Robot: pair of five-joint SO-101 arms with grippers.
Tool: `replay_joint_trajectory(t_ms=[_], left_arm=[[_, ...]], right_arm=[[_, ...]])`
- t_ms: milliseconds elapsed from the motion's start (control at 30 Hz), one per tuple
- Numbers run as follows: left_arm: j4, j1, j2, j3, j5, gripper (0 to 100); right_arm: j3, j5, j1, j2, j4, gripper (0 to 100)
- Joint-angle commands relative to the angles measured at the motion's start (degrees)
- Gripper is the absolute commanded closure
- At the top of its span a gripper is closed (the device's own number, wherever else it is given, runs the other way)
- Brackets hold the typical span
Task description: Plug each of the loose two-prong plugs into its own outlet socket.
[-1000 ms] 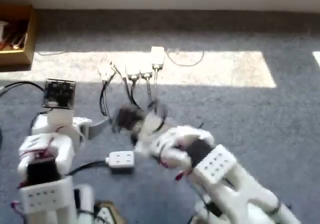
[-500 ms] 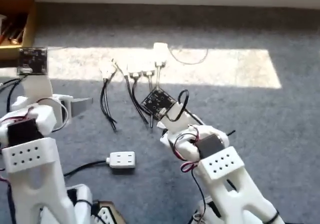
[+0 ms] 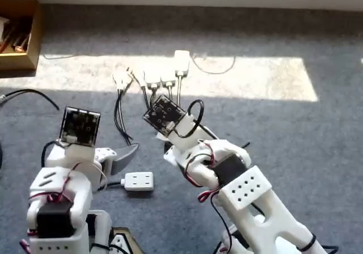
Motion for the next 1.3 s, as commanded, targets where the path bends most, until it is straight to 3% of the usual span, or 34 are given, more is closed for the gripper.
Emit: replay_joint_trajectory(t_ms=[0, 333, 533, 1267], left_arm=[[1.49, -0.66, -6.46, 2.68, 0.09, 57], [1.14, -1.45, -7.78, 3.21, 0.09, 58], [-3.78, -1.71, -7.69, 8.66, 0.09, 58], [-3.69, -1.36, -7.69, 9.10, 0.09, 58]], right_arm=[[-6.11, -2.20, -4.09, -0.75, 2.51, 99.2], [-8.13, -6.15, -11.47, -1.10, 7.43, 99.2], [-12.18, -7.91, -11.56, -1.19, 11.03, 99.2], [-18.33, -9.93, -15.69, -0.66, 16.31, 99.2]])
